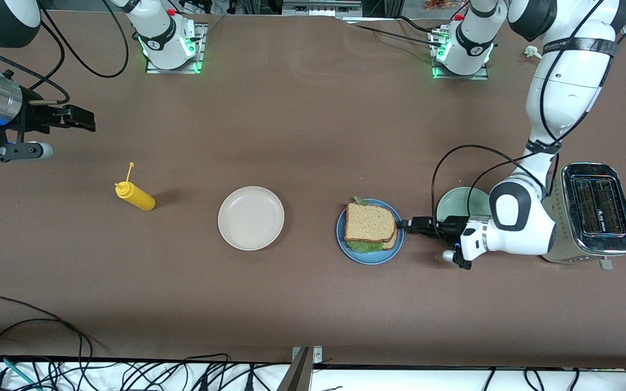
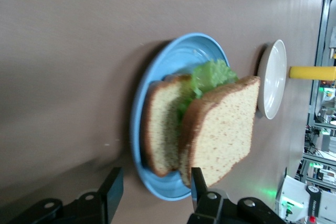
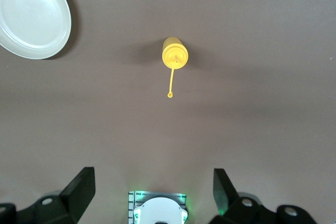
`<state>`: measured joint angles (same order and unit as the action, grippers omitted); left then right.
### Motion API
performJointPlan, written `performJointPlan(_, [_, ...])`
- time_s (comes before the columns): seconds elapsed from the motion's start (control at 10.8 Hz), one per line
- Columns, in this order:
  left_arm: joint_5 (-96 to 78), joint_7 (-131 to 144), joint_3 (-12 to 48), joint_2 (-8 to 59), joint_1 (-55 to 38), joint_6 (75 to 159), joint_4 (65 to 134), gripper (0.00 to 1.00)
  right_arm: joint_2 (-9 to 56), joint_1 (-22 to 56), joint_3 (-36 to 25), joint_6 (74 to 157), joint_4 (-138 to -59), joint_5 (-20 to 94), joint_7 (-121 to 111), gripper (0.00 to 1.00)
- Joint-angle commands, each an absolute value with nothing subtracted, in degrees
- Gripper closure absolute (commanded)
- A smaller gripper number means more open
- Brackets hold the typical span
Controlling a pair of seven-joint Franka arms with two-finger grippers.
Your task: Make sandwich in blue plate with both arms
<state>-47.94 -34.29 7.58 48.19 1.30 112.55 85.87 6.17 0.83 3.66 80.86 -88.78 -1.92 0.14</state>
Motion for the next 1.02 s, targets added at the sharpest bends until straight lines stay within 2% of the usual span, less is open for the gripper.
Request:
performJointPlan(0.0, [-40.2, -35.8, 4.7, 43.8, 0.5, 112.3, 85.9, 0.01, 4.0, 0.8, 3.8, 82.3, -90.4, -1.2, 3.9, 0.00])
performJointPlan(0.18, [-34.1, -35.1, 3.4, 36.8, 0.4, 112.5, 89.3, 0.00, 2.8, 0.8, 4.0, 83.8, -91.3, -1.1, 7.6, 0.00])
performJointPlan(0.28, [-30.2, -34.7, 2.6, 32.3, -0.3, 115.5, 92.7, 0.00, 1.4, 0.7, 4.2, 85.9, -93.8, -1.1, 7.6, 0.00])
performJointPlan(0.46, [-21.1, -34.6, 2.1, 24.4, -4.1, 132.3, 105.3, 0.00, -3.9, 0.7, 4.2, 93.1, -102.3, -1.1, 7.6, 0.00])
performJointPlan(0.55, [-19.8, -34.6, 1.9, 21.6, -5.2, 138.5, 110.0, 0.00, -4.2, 0.7, 4.2, 93.5, -102.9, -1.1, 7.5, 0.00])
performJointPlan(0.65, [-19.8, -34.6, 1.9, 18.5, -4.9, 139.2, 112.9, 0.00, -4.2, 0.6, 4.2, 93.4, -102.8, -1.1, 7.4, 0.00])
performJointPlan(0.92, [-19.7, -34.6, 1.8, 11.2, -4.6, 139.2, 115.9, 0.00, -3.9, -1.0, 4.8, 93.4, -102.7, -1.1, 7.0, 0.00])
